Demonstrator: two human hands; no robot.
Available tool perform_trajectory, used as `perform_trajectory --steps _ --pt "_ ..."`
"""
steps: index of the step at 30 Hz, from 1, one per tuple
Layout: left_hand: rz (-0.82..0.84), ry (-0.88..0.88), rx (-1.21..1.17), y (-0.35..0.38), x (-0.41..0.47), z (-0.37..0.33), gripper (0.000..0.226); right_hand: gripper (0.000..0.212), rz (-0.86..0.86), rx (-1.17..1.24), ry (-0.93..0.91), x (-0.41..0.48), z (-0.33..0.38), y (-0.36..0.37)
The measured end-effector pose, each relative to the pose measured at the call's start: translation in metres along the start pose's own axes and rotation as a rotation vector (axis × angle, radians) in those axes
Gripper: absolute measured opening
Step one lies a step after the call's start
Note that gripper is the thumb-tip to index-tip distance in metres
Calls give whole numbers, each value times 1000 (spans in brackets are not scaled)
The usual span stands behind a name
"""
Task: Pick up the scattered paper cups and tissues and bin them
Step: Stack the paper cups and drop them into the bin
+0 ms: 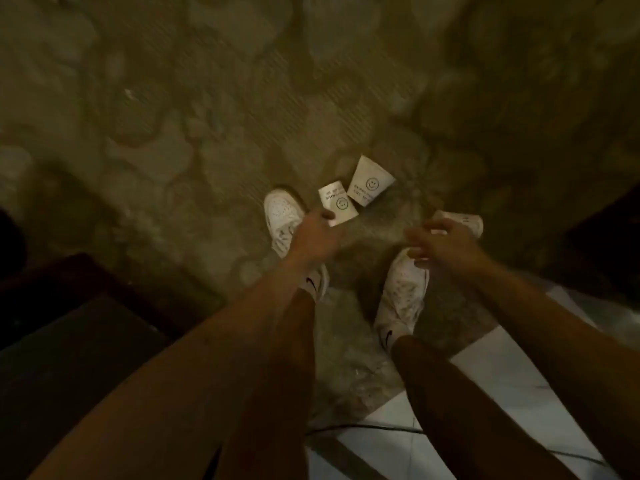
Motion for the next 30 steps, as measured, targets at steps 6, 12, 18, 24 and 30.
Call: perform_trajectory --steps 6,12,18,24,30 --pt "-82 88 30 15 95 -11 68 33 -75 -86 -7 99 -28 52" --pt "-49 128 5 19 143 -15 90 69 -231 -21 -32 158 -38 82" --pt "-40 148 64 18 159 -22 88 100 -343 8 -104 178 -39 91" --pt "32 111 109 15 155 -21 92 95 -361 -111 -90 182 -32 90" --pt "67 80 155 21 130 -15 71 77 -292 -206 -181 141 -43 54"
Point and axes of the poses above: each hand's wrist, its own x-axis towards the middle knuckle, its own y-axis out of the palm, z = x × y, the point moved 2 cm from there along x, towards the middle knuckle, and after that the axes turned 15 degrees about -y, right-handed, at the moved point
